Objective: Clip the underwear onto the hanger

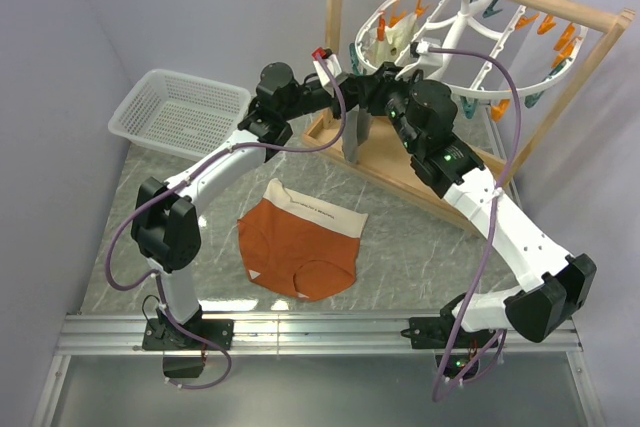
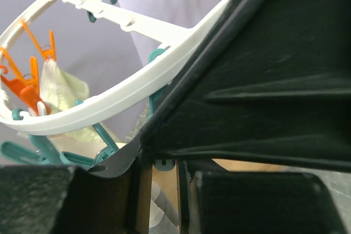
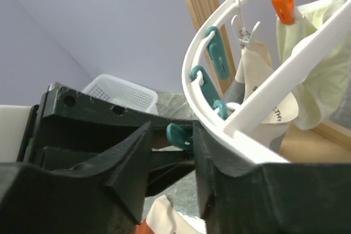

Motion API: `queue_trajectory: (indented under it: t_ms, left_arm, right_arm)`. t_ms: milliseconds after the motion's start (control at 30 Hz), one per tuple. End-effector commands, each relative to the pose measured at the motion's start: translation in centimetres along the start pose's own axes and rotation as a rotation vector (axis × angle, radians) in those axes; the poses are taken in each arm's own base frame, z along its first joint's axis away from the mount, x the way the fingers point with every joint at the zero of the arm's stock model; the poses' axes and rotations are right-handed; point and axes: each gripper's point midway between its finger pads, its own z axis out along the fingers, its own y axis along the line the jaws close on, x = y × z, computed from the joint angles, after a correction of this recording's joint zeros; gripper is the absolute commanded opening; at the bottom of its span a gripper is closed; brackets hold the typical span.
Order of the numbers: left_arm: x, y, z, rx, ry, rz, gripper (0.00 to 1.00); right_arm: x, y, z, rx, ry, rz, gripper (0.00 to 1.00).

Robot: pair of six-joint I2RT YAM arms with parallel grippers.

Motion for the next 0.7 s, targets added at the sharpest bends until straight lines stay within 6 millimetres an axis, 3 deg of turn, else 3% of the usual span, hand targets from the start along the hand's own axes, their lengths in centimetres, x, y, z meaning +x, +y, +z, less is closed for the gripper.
queue_trajectory:
  t_ms: [0,67,167,300,667]
  left_arm:
    - [-5.7,-2.0,-0.5,0.099,-0.098,0.041,0.0]
    - [-5.9,-2.4,-0.6,0.125,-0.101,0.035,0.01]
    - [-5.8,-2.6,-0.5,0.137,-0.095,0.023,0.06]
    - [-5.4,-2.4,-0.5,0.126,-0.081,0.018,0.19]
    - [-4.0,-1.1,-0.3,0.08,-0.045,-0.03,0.35]
  right_arm:
    - [-3.8,0.1,0.4,0.005,-0.096,0.016,0.41]
    - [-3.4,-0.1,0.7,0.008,-0.078,0.017,0.27]
    - [-3.8,-0.3,0.8,0.002,-0.076,0.033,0.14]
    - [-4.6,0.1,0.6,-0.021,-0.087,0.041,0.0]
    - [-4.7,0.3,0.2,-0.049,-0.063,0.068,0.0]
